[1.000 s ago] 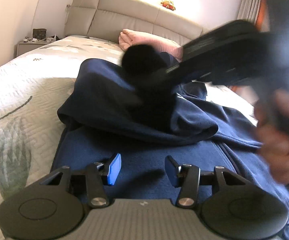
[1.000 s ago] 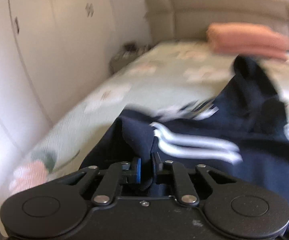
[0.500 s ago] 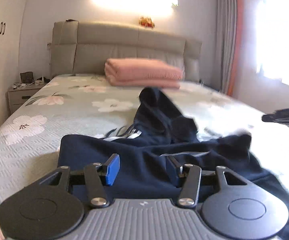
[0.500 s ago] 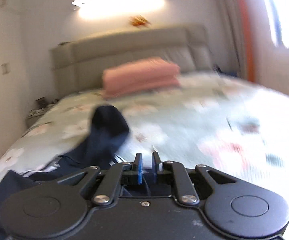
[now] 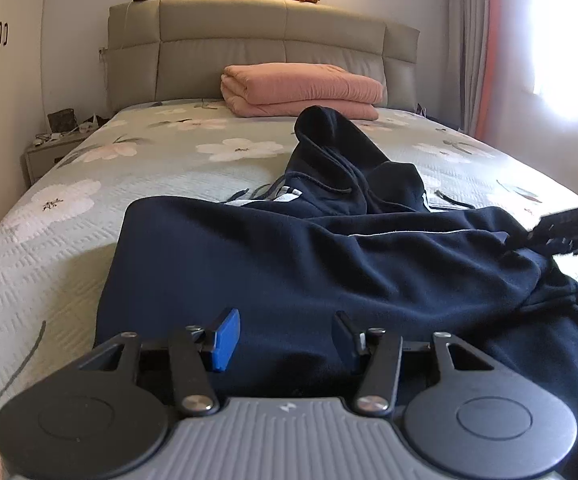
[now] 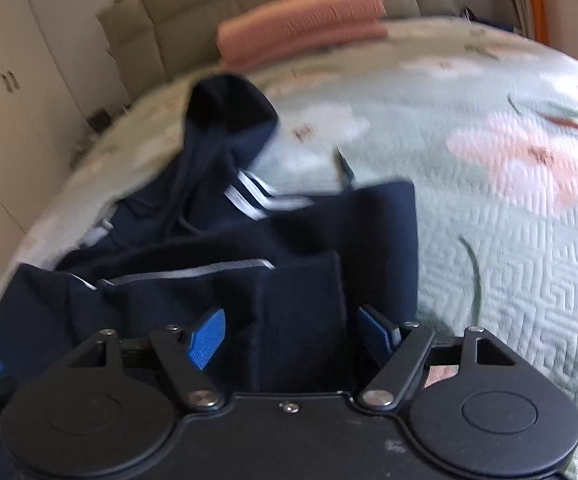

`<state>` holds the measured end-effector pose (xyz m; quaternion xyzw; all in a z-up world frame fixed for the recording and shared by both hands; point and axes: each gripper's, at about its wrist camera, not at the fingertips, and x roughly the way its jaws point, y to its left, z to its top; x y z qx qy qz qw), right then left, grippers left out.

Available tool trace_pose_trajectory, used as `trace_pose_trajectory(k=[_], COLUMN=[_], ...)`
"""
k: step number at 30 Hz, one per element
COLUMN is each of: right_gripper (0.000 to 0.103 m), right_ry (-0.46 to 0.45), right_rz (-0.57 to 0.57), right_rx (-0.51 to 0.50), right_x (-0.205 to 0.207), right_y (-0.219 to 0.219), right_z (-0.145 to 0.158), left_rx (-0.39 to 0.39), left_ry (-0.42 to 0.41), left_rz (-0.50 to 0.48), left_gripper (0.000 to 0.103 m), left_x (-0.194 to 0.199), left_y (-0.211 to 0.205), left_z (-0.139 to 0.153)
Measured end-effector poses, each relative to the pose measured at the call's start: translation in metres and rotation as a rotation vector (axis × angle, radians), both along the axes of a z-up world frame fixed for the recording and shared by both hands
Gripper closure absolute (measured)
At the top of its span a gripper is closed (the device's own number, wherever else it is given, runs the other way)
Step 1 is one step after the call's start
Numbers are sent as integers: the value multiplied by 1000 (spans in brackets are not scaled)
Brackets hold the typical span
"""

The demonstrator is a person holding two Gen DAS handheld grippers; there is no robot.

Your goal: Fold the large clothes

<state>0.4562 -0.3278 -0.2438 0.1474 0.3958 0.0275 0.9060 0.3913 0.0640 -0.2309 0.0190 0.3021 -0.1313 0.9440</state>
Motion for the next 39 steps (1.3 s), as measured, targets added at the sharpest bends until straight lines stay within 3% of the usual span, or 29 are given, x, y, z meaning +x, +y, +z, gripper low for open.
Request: trace_pose_trajectory(k=[1,2,3,4,5,9,13,16,19,21,22,23,25,28,30,32,34,36,37,39], right_gripper=[19,41,56,81,89,91,91,88,86,82,78,52,25,26,39,90,98,101,103,103], right_ry=[10,5,-12,-32,-58,-224,-320,-229,-113,-38,-26,-57,-111,-268,-259,-189,-105,-21,-61,-52], right_rz=[12,35,49,70,104,123,23,14,-49,-39,-24,-35,-101,-181,-109,11,75,54,44,8], right_rx=[-1,-7,-40,-87,-124,-260,-337,-321,-410,-413,-415,-428,-422,-377,-341,-326,-379,-425,-407,-373], right_x=[-2,-2,-7,-11,-14,-31,-37,-24,-16,-10,-9,-16,-28,-53,-47,-36,-25,-16,-19,-25], right_y=[0,4,10,18,26,45,30,9,4,2,3,1,-5,-12,2,23,42,44,40,32], right_z=[-3,-6,-6,-3,2,41,78,68,29,-1,-9,-8,8,39,44,29,3,-30,-35,-29], left_rx=[-3,-2,3,12,20,26,-37,-34,27,33,52,64,63,7,9,59,85,100,116,112], left_ry=[1,2,1,-1,-4,-42,-62,-4,104,111,87,67,33,22,45,78,79,62,56,64], left_rz=[-4,-5,-6,-7,-6,24,33,19,15,-18,-36,-45,-46,-34,-37,-32,-24,-28,-31,-25], left_gripper=[49,49,49,49,49,49,45,39,51,51,50,49,46,47,51,63,68,68,69,73], left_x=[0,0,-1,-1,-1,2,14,36,58,56,50,46,38,37,39,42,38,32,29,23], left_y=[0,0,0,-1,-1,2,7,-3,-16,-20,-20,-19,-11,3,4,-2,-4,0,2,9], left_z=[1,1,1,1,2,14,32,24,-4,-9,-7,-4,3,11,7,-4,-15,-20,-23,-22])
